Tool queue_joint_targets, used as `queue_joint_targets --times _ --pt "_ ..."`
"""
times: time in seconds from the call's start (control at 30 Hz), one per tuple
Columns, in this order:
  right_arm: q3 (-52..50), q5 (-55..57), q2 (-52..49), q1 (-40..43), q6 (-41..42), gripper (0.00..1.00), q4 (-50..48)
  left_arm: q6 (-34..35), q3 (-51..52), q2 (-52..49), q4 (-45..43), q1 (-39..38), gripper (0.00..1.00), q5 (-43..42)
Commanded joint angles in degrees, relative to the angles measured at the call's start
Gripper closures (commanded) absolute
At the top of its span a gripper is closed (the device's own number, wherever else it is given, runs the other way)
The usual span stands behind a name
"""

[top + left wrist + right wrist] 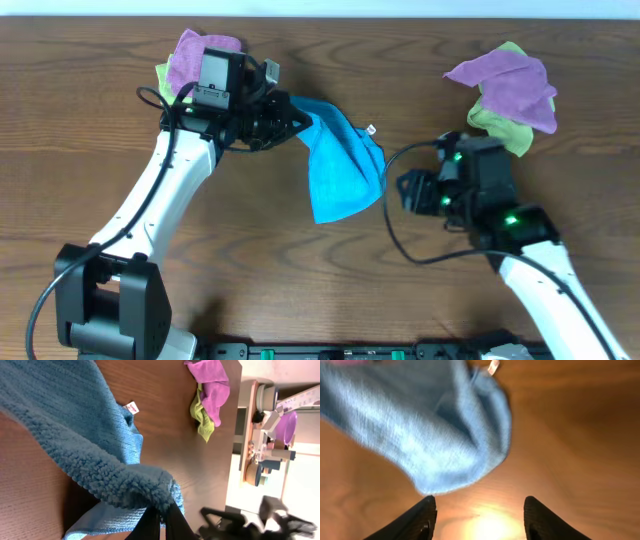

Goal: Fold the cloth

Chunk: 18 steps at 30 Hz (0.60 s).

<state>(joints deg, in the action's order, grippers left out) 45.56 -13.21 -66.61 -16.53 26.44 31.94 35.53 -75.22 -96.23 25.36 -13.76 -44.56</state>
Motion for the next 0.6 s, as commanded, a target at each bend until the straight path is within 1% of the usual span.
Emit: queue_joint_targets --times 0.0,0.07,0.2,0.3,0.57 --pt "-5.1 -3.2 -0.1 -4.9 5.3 0.41 -3.8 -2.6 -1.1 -0.1 0.3 0.4 0.94 0.2" --pt "-8.9 -3.1 -0.1 -8.7 9.6 0.4 -9.8 -2.7 -1.1 -0.1 0.3 0.4 0.94 0.2" --pt "-14.6 -2.7 -1.2 -13.3 16.6 0.4 -19.8 -2.7 -1.1 -0.1 0.4 0.4 0.94 0.0" --pt "-16.5 -2.7 -3.3 -14.4 19.3 0.4 -23.9 -2.7 -1.1 -0.1 1.0 0.3 0.94 -0.1" --pt "-16.7 -3.4 -12.0 -17.0 23.1 0.39 -32.9 -3.2 -1.1 -0.1 2.0 0.3 0.94 -0.5"
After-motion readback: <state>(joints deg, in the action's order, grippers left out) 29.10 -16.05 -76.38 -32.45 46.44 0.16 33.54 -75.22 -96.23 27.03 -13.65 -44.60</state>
